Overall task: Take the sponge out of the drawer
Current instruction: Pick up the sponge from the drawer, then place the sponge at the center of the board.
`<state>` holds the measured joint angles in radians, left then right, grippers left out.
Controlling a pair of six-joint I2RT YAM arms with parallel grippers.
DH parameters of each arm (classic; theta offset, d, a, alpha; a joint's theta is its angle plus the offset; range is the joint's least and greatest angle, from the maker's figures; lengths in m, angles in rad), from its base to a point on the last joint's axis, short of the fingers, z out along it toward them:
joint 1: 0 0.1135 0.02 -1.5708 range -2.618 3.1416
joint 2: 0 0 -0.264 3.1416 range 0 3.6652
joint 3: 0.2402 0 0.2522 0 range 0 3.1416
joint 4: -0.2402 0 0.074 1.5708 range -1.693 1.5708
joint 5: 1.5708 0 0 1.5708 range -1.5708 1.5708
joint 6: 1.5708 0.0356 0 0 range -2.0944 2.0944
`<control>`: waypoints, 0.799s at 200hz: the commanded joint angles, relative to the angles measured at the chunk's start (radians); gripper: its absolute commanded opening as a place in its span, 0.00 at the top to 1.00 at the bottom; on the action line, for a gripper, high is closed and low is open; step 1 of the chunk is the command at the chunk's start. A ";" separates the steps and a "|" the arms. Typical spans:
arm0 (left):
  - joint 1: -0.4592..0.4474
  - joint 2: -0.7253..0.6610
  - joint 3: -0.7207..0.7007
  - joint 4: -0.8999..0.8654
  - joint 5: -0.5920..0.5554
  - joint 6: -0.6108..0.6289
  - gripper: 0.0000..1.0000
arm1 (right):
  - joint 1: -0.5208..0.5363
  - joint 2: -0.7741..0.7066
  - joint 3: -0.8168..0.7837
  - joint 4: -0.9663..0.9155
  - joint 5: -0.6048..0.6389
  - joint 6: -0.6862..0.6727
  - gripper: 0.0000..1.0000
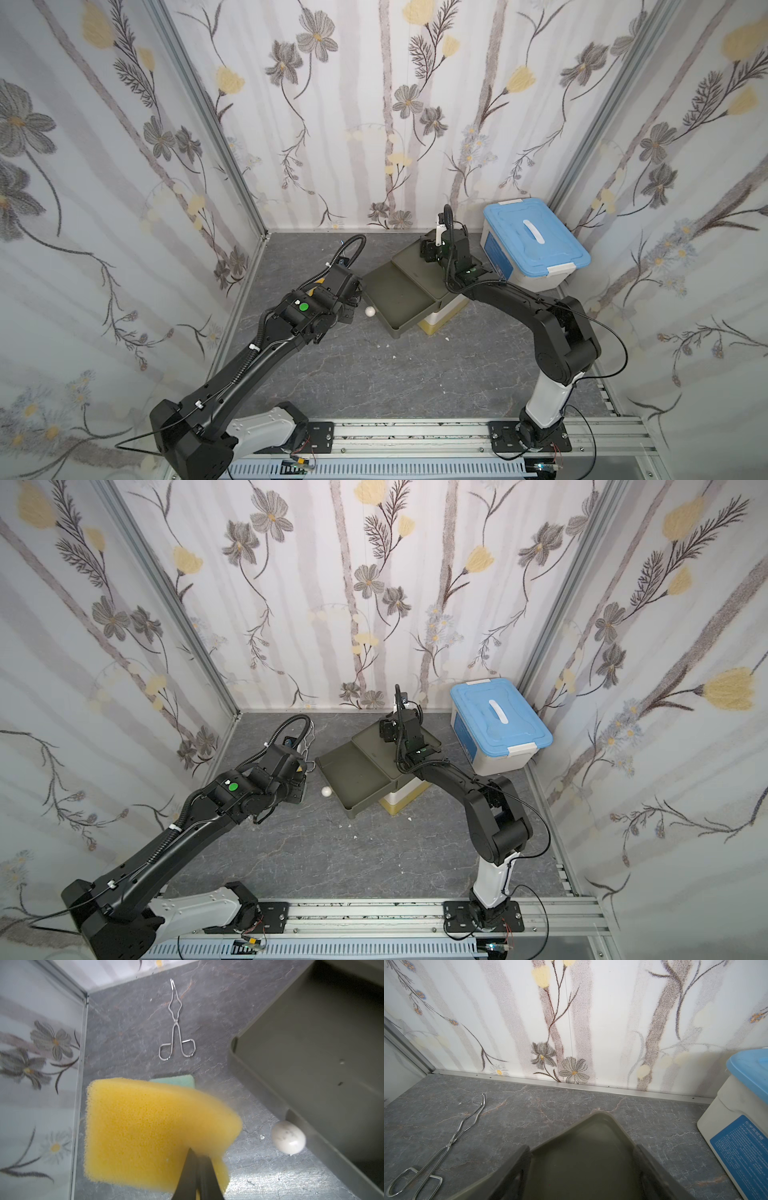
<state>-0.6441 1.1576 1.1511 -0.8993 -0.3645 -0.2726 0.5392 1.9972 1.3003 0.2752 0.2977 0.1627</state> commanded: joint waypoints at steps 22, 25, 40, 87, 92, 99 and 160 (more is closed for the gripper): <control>0.028 -0.012 -0.121 0.062 0.009 -0.168 1.00 | -0.003 0.055 -0.019 -0.368 -0.095 0.109 0.21; 0.029 -0.011 -0.134 0.073 0.017 -0.174 1.00 | -0.003 0.055 -0.020 -0.368 -0.093 0.108 0.21; 0.034 -0.017 -0.223 0.159 0.062 -0.212 1.00 | -0.005 0.056 -0.019 -0.369 -0.092 0.107 0.21; 0.051 -0.001 -0.390 0.298 0.106 -0.319 1.00 | -0.005 0.069 -0.005 -0.379 -0.093 0.104 0.21; 0.051 0.002 -0.396 0.308 0.109 -0.323 1.00 | -0.005 0.072 -0.003 -0.382 -0.092 0.103 0.21; 0.054 0.009 -0.404 0.324 0.111 -0.322 1.00 | -0.006 0.072 -0.002 -0.383 -0.094 0.106 0.21; 0.094 0.161 -0.464 0.370 0.062 -0.347 1.00 | -0.005 0.078 -0.002 -0.387 -0.094 0.110 0.21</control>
<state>-0.5571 1.2907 0.7105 -0.5735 -0.2764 -0.5858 0.5358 2.0193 1.3231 0.2764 0.2977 0.1619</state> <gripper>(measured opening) 0.050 0.790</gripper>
